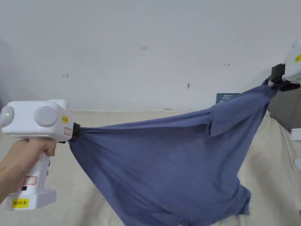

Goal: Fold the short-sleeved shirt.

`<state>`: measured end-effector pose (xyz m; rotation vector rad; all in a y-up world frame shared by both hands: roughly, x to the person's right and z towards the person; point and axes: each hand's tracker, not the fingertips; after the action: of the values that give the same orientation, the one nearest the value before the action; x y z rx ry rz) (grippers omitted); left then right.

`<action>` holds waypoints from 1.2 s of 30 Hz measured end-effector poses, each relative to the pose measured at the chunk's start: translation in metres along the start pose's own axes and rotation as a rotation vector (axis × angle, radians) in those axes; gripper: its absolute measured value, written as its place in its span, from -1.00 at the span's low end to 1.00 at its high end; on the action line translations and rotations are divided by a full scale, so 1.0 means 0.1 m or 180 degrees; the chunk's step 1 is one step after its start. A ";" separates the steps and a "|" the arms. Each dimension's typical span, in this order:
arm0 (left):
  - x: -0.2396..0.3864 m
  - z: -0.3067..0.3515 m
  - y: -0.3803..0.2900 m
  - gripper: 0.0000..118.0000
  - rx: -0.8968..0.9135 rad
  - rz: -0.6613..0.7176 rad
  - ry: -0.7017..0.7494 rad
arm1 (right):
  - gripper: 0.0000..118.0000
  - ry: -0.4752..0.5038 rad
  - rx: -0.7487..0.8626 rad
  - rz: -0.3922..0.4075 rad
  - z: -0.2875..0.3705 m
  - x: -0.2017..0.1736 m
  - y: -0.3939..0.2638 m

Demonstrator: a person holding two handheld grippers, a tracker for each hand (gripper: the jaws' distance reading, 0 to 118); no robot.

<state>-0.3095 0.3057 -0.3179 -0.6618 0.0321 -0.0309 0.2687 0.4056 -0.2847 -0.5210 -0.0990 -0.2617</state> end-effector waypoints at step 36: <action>-0.12 0.91 1.60 -0.95 0.1153 0.0451 0.0557 | -0.96 -0.0102 0.1271 0.0454 0.84 -0.82 0.67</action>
<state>-0.3153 0.4878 -0.3443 -0.2919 0.2366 0.0413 0.2061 0.5218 -0.2575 -0.1340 -0.1408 -0.0893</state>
